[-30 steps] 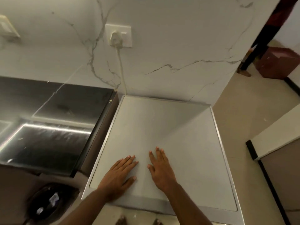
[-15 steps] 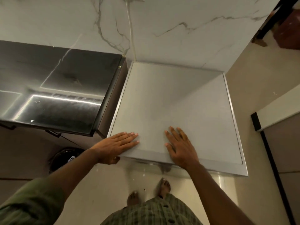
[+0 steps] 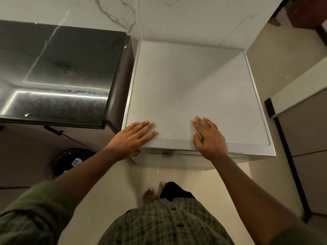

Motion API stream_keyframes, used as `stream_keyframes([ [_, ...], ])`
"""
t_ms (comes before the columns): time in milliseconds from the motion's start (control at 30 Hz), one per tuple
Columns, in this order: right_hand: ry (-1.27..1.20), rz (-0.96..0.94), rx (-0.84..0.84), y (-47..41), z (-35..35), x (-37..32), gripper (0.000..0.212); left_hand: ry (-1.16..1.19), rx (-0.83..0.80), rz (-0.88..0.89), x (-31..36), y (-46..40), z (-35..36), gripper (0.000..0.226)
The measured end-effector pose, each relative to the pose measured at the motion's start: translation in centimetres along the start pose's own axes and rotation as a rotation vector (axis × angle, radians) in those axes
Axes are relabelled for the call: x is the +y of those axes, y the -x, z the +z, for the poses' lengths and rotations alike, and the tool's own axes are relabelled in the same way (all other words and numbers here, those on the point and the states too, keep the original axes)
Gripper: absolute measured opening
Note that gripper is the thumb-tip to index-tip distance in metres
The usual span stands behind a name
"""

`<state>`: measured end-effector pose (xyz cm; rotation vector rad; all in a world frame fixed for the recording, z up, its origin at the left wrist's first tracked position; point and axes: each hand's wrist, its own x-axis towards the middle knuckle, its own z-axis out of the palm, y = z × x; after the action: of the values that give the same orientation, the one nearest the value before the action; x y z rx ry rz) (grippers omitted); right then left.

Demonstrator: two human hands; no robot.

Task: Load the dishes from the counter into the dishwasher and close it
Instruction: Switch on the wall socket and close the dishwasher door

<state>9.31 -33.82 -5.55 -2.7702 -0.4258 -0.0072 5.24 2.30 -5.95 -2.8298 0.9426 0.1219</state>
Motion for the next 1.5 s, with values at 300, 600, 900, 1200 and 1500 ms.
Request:
stream_keyframes([
  [300, -0.018, 0.016, 0.025, -0.1, -0.1, -0.1, 0.049, 0.012, 0.009, -0.009, 0.3, 0.0, -0.1, 0.126],
  [600, -0.012, 0.018, 0.046, -0.1, 0.2, -0.3, 0.049, 0.293, 0.048, -0.225, 2.5, -2.6, -1.5, 0.09],
  [900, -0.008, 0.027, 0.071, 0.0, 0.4, -0.4, 0.049, 0.381, 0.1, -0.357, 3.5, -5.2, -1.7, 0.08],
  [1200, -0.019, 0.016, 0.084, 0.0, 0.4, -0.3, 0.049, 0.378, 0.086, -0.224, 2.8, -4.5, -1.4, 0.097],
  [1500, -0.054, 0.021, 0.1, 0.1, 0.2, -0.2, 0.046, 0.009, 0.002, 0.162, 0.8, -2.9, -0.8, 0.128],
])
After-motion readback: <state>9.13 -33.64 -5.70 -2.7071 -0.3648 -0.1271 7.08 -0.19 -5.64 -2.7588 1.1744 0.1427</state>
